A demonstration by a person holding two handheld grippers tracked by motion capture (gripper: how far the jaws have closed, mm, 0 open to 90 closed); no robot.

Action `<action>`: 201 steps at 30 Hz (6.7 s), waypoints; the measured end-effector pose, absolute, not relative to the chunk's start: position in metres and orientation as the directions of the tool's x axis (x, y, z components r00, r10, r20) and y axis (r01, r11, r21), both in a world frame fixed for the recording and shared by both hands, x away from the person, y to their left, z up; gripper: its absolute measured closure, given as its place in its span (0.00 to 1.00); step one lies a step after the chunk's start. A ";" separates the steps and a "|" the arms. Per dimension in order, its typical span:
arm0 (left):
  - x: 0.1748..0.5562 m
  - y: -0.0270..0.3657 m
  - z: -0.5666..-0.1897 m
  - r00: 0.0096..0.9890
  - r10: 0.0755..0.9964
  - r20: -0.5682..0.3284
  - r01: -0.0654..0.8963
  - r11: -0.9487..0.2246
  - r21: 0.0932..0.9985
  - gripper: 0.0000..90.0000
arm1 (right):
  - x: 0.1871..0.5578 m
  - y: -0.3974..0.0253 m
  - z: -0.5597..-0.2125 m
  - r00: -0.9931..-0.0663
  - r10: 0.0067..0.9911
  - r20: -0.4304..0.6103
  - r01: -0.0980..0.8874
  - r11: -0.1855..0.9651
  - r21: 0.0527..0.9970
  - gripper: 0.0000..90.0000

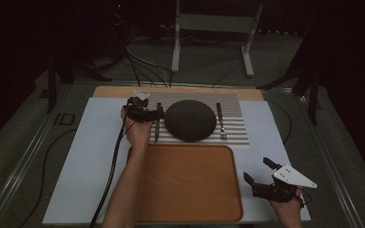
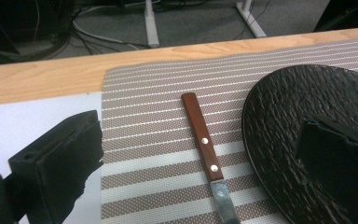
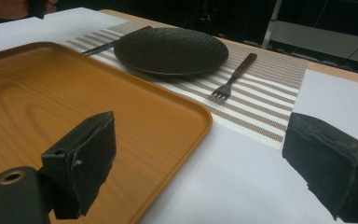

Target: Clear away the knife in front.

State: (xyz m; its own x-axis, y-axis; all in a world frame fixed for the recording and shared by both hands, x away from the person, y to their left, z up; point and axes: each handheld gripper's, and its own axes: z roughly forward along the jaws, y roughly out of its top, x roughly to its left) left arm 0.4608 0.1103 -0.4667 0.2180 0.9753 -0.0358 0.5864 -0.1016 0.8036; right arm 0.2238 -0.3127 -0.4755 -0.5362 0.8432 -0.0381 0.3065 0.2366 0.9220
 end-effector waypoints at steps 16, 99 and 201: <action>0.475 0.094 -0.479 0.206 0.978 -0.040 0.665 -0.110 0.739 0.08 | 0.224 -0.313 -0.476 -0.539 0.842 -0.035 0.312 0.238 0.920 0.11; 0.459 0.092 -0.461 0.236 0.971 -0.028 0.710 -0.153 0.687 0.87 | 0.227 -0.311 -0.478 -0.544 0.838 -0.038 0.340 0.262 0.903 0.11; 0.346 0.089 -0.446 0.277 0.961 0.011 0.602 -0.183 0.777 0.87 | 0.228 -0.308 -0.480 -0.555 0.830 -0.045 0.352 0.283 0.892 0.11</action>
State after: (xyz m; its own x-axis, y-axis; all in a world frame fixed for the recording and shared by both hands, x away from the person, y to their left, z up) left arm 0.3458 0.0895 -0.4460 0.2769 0.9608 0.0110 0.6024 -0.1825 0.7771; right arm 0.2276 -0.3076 -0.4804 -0.5555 0.8304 -0.0446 0.3517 0.2832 0.8923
